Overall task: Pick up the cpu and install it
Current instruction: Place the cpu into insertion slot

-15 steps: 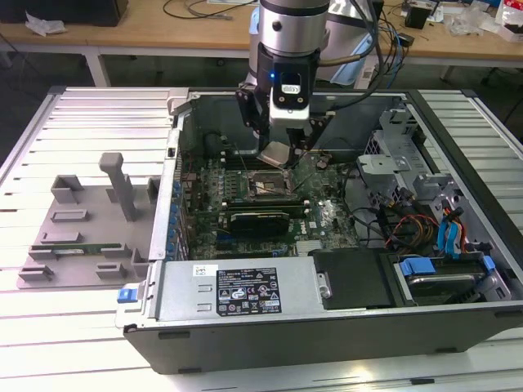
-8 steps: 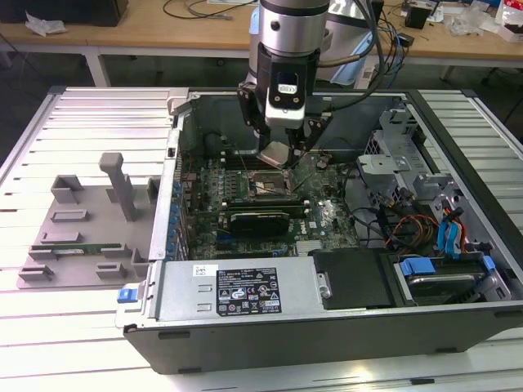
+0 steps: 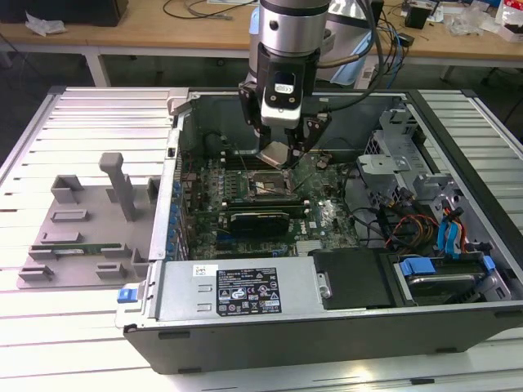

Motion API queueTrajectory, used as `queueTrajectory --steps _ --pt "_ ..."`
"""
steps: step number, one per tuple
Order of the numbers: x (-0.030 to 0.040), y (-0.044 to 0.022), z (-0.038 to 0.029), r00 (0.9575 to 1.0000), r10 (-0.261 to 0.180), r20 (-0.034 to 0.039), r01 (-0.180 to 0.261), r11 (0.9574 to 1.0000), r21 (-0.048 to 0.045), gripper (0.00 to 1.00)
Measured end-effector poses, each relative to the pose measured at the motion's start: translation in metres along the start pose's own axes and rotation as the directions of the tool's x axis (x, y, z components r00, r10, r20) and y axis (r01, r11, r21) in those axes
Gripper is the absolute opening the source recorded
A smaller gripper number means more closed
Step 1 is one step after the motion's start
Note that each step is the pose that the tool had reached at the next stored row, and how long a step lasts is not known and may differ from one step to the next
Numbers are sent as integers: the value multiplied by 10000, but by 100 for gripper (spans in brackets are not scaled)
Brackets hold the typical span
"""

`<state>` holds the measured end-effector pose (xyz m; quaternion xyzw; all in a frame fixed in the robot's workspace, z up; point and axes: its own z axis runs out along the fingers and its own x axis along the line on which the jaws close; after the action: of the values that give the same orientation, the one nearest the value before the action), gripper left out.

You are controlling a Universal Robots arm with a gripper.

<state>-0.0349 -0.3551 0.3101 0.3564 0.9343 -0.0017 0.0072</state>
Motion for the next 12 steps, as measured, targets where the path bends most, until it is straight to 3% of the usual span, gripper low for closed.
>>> queueTrajectory --steps 12 --pt "0 0 0 9966 827 2 -827 9966 12 55"
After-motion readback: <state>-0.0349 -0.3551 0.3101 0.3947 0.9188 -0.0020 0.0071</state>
